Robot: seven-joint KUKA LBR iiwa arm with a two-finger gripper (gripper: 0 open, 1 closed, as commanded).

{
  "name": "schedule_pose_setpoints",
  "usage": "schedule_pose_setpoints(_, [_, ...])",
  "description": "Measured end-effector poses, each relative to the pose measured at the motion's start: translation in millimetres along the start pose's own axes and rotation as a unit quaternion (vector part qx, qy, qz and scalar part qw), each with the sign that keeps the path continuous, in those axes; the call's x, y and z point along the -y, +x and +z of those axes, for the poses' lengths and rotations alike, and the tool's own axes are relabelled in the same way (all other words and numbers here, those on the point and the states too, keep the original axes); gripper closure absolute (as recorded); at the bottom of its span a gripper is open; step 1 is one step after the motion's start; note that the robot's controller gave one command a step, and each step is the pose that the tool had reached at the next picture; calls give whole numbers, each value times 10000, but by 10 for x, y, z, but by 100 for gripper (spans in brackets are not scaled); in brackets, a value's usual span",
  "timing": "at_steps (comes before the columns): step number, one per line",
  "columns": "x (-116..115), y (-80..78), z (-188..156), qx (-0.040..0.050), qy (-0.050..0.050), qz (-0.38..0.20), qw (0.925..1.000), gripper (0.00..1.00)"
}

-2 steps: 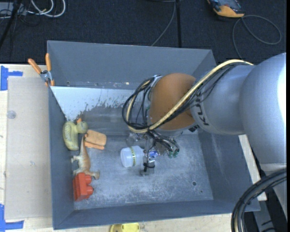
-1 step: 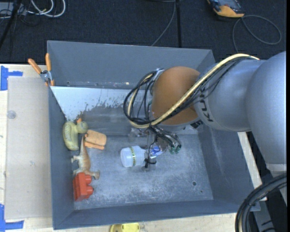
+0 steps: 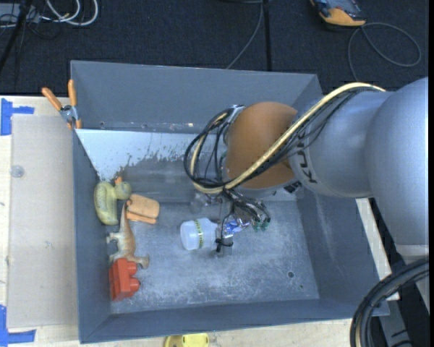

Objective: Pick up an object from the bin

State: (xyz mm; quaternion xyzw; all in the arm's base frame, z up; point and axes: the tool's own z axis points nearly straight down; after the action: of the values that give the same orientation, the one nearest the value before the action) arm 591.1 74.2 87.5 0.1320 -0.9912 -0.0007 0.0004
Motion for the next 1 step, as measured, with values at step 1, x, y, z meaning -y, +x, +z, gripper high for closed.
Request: schedule_pose_setpoints(1, [-112,53,184,-14,0,-469,9989,100])
